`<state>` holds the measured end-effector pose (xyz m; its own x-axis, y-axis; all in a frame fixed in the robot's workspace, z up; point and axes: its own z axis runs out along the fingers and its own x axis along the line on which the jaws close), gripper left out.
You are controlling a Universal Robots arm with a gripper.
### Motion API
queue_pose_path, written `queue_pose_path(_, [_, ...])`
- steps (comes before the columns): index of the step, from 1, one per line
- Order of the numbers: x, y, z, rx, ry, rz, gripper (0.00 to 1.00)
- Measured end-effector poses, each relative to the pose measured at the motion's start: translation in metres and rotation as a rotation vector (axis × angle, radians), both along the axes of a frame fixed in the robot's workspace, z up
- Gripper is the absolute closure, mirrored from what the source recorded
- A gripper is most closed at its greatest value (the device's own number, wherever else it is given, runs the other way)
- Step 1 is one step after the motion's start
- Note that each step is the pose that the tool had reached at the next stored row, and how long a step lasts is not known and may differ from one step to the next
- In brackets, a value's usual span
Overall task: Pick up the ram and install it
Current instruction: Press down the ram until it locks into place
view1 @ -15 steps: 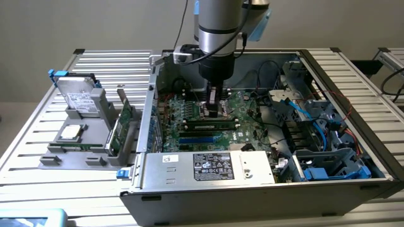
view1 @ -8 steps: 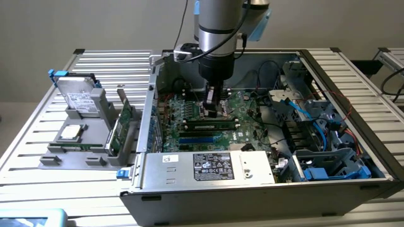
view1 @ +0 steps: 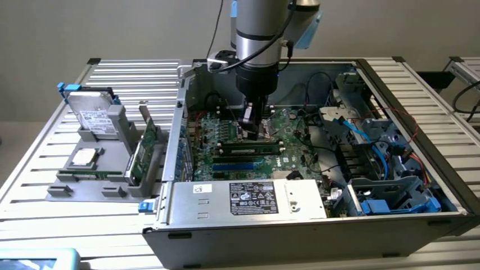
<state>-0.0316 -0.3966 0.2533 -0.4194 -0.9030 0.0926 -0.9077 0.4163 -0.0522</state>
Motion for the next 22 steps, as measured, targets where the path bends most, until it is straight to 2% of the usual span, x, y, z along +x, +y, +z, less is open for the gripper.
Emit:
queue_pose_path(11, [0.0000,0.0000,0.0001,-0.0004,-0.0312,-0.119,0.89])
queue_pose_path(16, [0.0000,-0.0001,0.0002,-0.0007,-0.0413,-0.175,0.89])
queue_pose_path(22, [0.0000,0.0000,0.0001,-0.0014,-0.0496,-0.245,0.89])
